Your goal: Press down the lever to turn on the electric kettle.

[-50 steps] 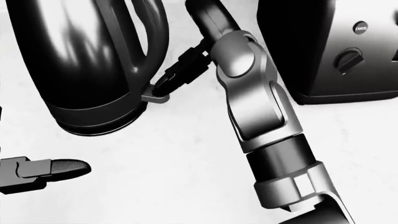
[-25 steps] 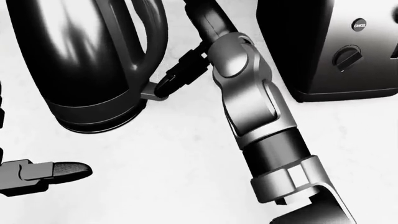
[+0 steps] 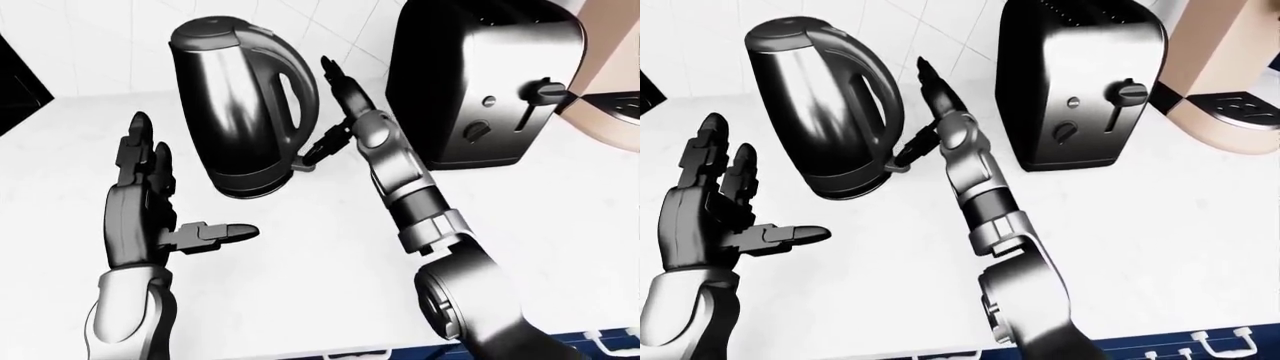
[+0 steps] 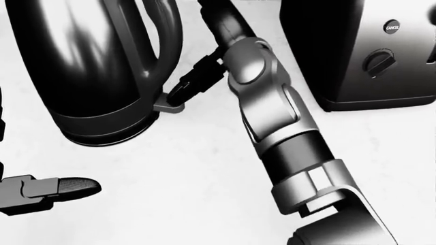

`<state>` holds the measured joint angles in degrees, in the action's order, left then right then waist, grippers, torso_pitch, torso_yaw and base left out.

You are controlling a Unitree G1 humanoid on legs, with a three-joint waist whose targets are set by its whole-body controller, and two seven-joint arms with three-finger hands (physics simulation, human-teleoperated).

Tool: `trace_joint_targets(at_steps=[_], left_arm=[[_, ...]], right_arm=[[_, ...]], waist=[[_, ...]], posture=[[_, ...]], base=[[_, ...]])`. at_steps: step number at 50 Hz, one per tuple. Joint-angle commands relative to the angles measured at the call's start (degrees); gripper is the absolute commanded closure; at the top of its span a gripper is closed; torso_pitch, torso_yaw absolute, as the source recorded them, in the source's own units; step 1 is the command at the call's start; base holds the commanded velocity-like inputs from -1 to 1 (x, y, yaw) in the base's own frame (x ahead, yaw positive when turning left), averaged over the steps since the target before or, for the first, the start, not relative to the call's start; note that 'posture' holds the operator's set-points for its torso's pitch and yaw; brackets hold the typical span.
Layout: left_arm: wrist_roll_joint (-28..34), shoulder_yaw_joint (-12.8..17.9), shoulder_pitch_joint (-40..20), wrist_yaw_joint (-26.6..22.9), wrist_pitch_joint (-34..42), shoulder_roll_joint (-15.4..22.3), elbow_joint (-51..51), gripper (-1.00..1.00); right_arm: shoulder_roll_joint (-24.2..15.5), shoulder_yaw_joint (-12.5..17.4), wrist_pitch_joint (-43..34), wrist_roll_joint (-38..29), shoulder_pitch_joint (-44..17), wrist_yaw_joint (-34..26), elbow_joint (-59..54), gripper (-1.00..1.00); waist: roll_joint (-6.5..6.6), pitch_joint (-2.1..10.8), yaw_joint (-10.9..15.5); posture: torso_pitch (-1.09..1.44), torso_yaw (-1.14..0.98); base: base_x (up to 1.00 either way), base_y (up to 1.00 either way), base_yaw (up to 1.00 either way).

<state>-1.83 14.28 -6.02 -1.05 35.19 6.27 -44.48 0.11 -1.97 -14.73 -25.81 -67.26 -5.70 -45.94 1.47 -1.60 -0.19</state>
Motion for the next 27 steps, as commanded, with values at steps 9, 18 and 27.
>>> trace_joint_targets(at_steps=[9, 18, 27], left_arm=[[-0.13, 0.34, -0.93, 0.15, -1.93, 0.5, -1.76, -1.0], [-0.23, 0.41, -0.95, 0.16, -1.67, 0.48, -2.03, -1.0], [0.21, 0.16, -0.86, 0.05, -1.68, 0.55, -2.26, -1.0]], right_arm=[[-0.18, -0.5, 3.91, -2.65, -1.73, 1.4, -1.55, -1.0], [0.42, -0.77, 4.18, -4.76, -0.15, 0.86, -1.88, -1.0], [0.73, -0.81, 4.5, -5.53, 0.46, 0.48, -2.35, -1.0]], waist=[[0.26, 1.43, 0.07], [0.31, 1.64, 0.1], [0.38, 1.82, 0.07]], posture=[[0.0, 0.0], [0.0, 0.0], [0.0, 0.0]], base=[[0.0, 0.0, 0.0], [0.0, 0.0, 0.0], [0.0, 0.0, 0.0]])
